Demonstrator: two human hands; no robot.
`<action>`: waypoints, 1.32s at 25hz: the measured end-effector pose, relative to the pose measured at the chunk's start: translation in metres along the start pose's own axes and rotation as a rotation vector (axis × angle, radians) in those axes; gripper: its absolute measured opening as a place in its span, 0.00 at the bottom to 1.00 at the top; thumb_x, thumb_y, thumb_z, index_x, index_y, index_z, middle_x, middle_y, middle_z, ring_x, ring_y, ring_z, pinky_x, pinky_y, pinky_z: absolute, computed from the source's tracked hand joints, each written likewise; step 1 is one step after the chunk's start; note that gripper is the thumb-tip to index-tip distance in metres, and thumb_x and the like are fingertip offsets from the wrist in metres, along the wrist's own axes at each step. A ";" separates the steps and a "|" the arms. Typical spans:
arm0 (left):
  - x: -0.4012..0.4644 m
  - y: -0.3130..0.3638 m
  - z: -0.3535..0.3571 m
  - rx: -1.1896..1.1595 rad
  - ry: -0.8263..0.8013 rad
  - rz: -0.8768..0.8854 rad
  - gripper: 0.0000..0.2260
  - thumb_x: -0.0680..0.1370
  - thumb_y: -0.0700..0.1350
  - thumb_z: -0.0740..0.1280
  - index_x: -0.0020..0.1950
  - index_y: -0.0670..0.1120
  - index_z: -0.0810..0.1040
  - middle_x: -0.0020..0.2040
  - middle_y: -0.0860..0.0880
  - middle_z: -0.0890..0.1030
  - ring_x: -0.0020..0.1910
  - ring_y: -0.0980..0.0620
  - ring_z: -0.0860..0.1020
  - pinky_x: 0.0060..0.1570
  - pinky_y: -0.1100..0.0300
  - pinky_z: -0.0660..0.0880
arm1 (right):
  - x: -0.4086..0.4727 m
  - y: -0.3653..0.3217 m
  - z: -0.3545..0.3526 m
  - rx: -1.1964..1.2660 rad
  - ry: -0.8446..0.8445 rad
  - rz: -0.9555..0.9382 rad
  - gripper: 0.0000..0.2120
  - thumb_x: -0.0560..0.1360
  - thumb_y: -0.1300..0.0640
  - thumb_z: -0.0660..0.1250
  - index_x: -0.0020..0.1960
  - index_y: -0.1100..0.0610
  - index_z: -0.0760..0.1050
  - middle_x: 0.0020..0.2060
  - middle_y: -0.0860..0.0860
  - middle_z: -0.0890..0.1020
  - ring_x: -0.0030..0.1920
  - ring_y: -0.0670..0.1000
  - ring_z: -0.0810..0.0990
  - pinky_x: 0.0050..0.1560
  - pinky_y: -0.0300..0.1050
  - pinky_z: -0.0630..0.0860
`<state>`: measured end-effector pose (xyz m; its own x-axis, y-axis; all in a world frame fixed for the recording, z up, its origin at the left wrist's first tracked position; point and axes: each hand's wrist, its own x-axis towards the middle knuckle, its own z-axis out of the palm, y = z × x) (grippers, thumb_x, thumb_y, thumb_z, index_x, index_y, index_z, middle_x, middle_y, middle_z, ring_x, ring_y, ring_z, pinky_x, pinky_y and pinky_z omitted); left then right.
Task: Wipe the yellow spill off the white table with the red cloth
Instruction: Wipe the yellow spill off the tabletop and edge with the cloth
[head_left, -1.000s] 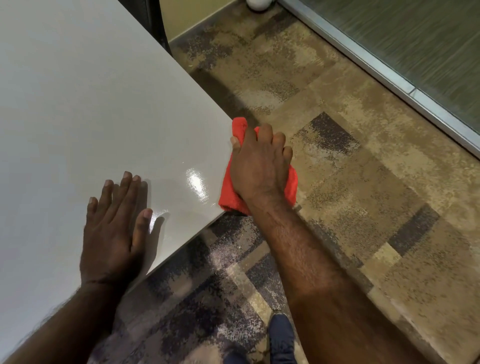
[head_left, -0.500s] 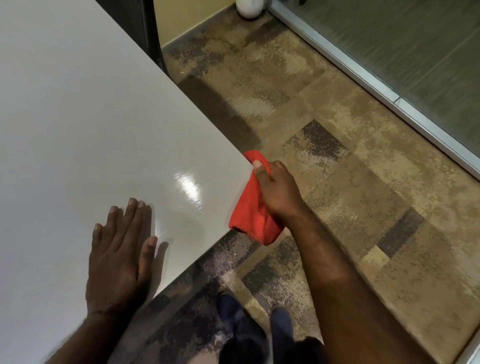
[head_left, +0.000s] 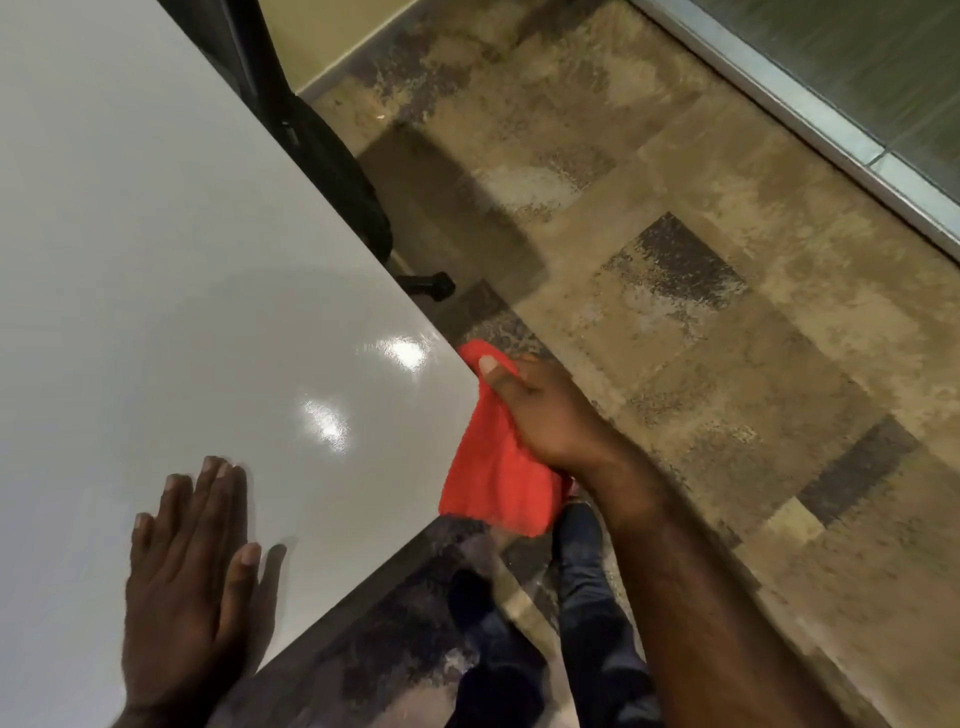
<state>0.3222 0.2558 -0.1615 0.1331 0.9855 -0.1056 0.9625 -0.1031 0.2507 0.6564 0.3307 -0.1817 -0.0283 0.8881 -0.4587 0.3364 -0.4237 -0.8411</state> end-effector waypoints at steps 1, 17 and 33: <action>0.001 -0.001 0.000 0.016 -0.009 -0.009 0.27 0.81 0.56 0.48 0.81 0.52 0.56 0.81 0.56 0.55 0.81 0.50 0.52 0.77 0.55 0.45 | 0.001 0.001 0.002 0.011 0.007 -0.009 0.22 0.82 0.46 0.53 0.42 0.59 0.77 0.45 0.57 0.77 0.48 0.57 0.77 0.53 0.50 0.72; 0.008 -0.050 0.036 0.090 -0.020 -0.283 0.35 0.78 0.51 0.59 0.81 0.48 0.48 0.82 0.51 0.46 0.81 0.47 0.46 0.76 0.37 0.50 | -0.031 -0.004 0.012 -0.186 0.087 -0.105 0.28 0.79 0.37 0.49 0.72 0.51 0.66 0.54 0.49 0.70 0.55 0.52 0.74 0.56 0.52 0.76; 0.020 0.012 -0.002 -0.097 0.208 -0.182 0.29 0.82 0.61 0.47 0.81 0.53 0.48 0.81 0.57 0.50 0.81 0.49 0.51 0.78 0.55 0.44 | 0.076 -0.082 0.050 -0.625 0.210 -0.225 0.27 0.81 0.41 0.52 0.71 0.59 0.64 0.63 0.59 0.71 0.59 0.57 0.73 0.54 0.51 0.73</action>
<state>0.3357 0.2743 -0.1586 -0.1010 0.9941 0.0393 0.9376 0.0818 0.3379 0.5798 0.4243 -0.1620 0.0007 0.9846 -0.1748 0.8240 -0.0996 -0.5578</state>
